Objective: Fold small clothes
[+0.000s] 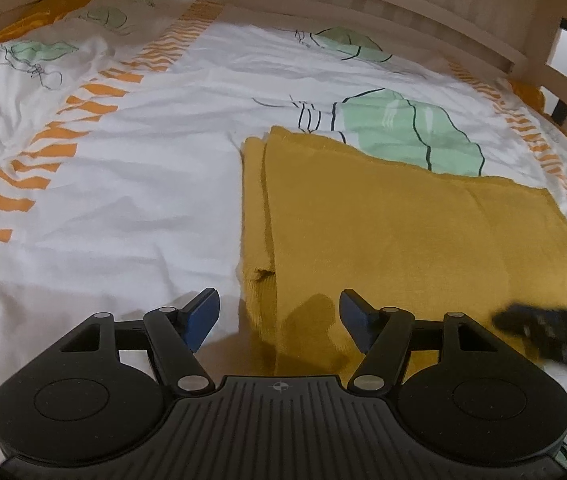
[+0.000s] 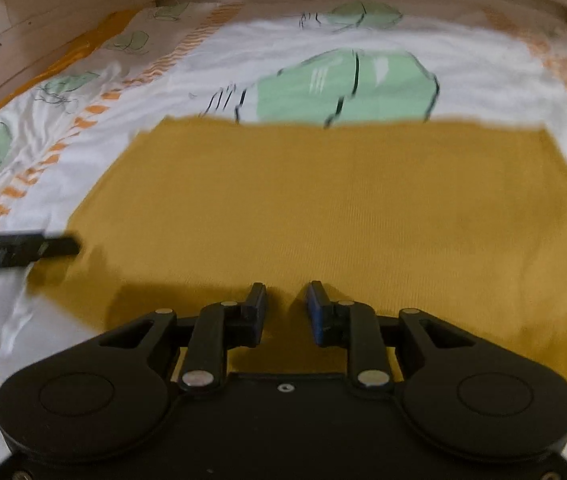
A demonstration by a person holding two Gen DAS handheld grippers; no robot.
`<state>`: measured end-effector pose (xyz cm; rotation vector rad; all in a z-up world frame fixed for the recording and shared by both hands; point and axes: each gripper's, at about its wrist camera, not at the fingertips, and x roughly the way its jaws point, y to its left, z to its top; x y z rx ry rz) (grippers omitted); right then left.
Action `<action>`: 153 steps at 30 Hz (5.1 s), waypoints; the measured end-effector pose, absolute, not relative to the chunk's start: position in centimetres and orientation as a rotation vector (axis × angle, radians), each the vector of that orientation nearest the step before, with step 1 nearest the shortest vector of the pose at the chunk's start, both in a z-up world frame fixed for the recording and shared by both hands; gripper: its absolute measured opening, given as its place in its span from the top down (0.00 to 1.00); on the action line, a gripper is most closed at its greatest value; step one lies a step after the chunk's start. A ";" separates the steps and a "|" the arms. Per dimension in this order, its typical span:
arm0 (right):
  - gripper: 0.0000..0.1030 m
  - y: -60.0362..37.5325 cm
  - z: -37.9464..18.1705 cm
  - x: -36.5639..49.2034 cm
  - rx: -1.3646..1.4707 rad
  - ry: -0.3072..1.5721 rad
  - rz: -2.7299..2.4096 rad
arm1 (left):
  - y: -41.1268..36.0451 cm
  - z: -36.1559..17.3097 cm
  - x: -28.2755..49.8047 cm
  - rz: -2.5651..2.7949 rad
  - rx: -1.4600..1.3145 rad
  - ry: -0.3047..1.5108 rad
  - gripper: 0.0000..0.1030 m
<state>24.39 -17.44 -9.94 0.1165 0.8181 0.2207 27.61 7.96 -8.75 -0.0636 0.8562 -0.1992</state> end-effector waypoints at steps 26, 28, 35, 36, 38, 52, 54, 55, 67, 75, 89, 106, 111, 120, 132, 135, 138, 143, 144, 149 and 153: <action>0.00 -40.3 -11.2 26.6 0.764 0.738 0.090 | 8.3 -9.7 28.7 -0.204 -0.108 0.891 0.37; 0.00 -40.5 -11.6 27.5 0.795 0.720 0.132 | 8.3 -9.8 28.7 -0.202 -0.110 0.895 0.36; 0.00 -40.6 -12.0 30.1 0.788 0.728 0.243 | 8.0 -9.9 28.7 -0.209 -0.098 0.893 0.31; 0.00 -40.6 -12.1 30.0 0.788 0.728 0.261 | 7.9 -9.9 28.7 -0.208 -0.094 0.893 0.31; 0.00 -40.5 -12.1 30.3 0.783 0.733 0.294 | 7.8 -9.9 28.6 -0.209 -0.088 0.891 0.30; 0.73 -38.1 -11.0 31.1 0.770 0.801 0.258 | 8.3 -9.6 28.7 -0.218 -0.131 0.899 0.30; 0.73 -36.8 -9.3 31.1 0.749 0.791 0.265 | 8.6 -9.3 28.7 -0.208 -0.136 0.895 0.30; 0.73 -36.1 -8.3 31.2 0.731 0.791 0.273 | 8.8 -9.1 28.7 -0.206 -0.136 0.890 0.30; 0.74 -23.9 -1.9 33.5 0.591 0.841 0.410 | 12.4 -7.1 29.3 -0.142 -0.212 0.856 0.30; 0.75 -16.3 -3.2 34.6 0.554 0.864 0.432 | 13.8 -6.5 29.4 -0.135 -0.231 0.846 0.30; 0.74 -8.5 -5.5 34.5 0.393 0.862 0.363 | 15.7 -6.1 29.2 -0.110 -0.281 0.827 0.30; 0.70 -5.3 -6.3 35.1 0.312 0.852 0.349 | 16.0 -6.1 29.2 -0.110 -0.296 0.829 0.30; 0.47 -4.7 -6.4 35.4 0.376 0.867 0.419 | 16.2 -6.0 29.0 -0.096 -0.304 0.823 0.30; 0.47 -4.9 -3.3 34.1 0.413 0.768 0.577 | 17.1 -5.9 28.9 -0.071 -0.340 0.815 0.30; 0.44 -8.2 -5.3 29.6 0.201 0.771 0.441 | 15.5 -5.7 28.6 -0.118 -0.291 0.807 0.30; 0.43 -6.5 -6.5 28.6 0.129 0.767 0.472 | 15.1 -5.6 28.4 -0.132 -0.279 0.797 0.30; 0.37 -4.4 -7.9 27.8 0.112 0.815 0.559 | 14.7 -5.6 28.3 -0.157 -0.275 0.790 0.30; 0.23 -2.5 -7.7 25.0 0.003 0.770 0.694 | 13.7 -6.0 28.4 -0.244 -0.284 0.805 0.30; 0.21 -2.8 -7.5 24.7 0.001 0.765 0.712 | 13.5 -6.1 28.3 -0.268 -0.283 0.804 0.30; 0.03 -6.6 -6.3 23.9 0.041 0.736 0.677 | 12.0 -6.1 27.9 -0.315 -0.229 0.787 0.29; 0.01 -10.7 -5.2 23.9 0.053 0.682 0.560 | 11.2 -6.2 27.6 -0.329 -0.200 0.774 0.29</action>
